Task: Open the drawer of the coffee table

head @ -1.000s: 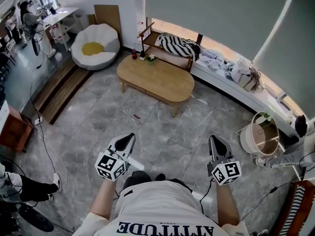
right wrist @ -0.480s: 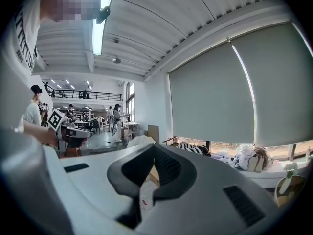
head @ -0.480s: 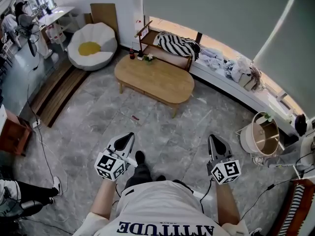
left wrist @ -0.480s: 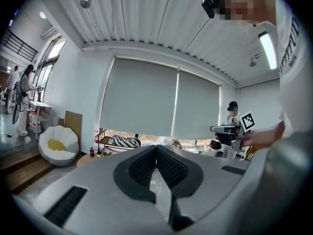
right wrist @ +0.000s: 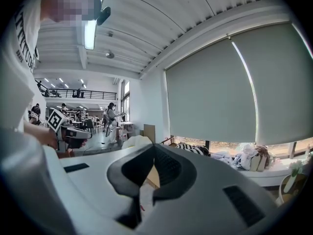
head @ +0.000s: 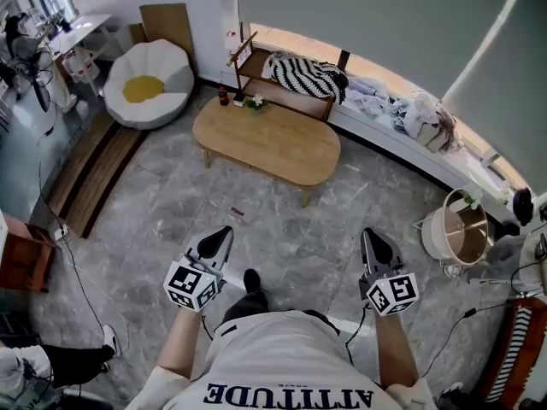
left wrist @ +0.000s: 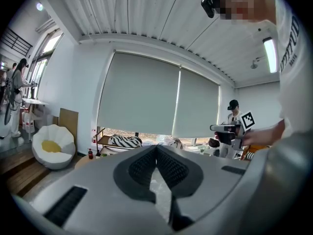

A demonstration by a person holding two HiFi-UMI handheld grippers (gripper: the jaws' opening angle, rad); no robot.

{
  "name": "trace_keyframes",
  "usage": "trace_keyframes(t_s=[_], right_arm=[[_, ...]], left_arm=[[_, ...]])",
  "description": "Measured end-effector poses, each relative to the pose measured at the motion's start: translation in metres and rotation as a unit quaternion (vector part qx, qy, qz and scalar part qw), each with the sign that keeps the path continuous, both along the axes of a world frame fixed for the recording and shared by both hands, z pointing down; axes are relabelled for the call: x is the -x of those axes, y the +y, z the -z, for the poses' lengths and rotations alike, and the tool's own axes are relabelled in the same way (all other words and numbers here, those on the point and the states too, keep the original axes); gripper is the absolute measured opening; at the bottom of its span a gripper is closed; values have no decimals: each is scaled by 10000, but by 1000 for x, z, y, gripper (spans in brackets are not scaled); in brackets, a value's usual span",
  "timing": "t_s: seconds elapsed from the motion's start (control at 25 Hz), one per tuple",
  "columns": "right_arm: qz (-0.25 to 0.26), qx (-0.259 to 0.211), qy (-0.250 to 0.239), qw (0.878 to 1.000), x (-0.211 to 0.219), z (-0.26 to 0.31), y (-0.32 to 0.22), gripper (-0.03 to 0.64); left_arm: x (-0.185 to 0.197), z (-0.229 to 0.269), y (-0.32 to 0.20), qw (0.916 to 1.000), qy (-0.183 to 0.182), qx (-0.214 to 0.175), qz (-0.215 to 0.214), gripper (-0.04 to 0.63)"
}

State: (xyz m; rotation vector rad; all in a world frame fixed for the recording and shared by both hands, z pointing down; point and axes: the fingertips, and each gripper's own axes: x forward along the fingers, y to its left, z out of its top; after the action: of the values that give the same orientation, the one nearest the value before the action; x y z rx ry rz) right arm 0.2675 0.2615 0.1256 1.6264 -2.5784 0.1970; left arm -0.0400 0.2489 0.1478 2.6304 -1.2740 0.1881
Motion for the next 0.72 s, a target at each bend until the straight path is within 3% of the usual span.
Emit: trace_keyframes(t_s=[0.32,0.72], right_arm=[[-256,78,127,9996,41,-1,-59,18],[-414,109,267,9987,83,0,-98,18]], left_arm=[[40,-2,-76,9996,-12,6,-292,20],[78,-3,-133,9988,108,39,-478,20]])
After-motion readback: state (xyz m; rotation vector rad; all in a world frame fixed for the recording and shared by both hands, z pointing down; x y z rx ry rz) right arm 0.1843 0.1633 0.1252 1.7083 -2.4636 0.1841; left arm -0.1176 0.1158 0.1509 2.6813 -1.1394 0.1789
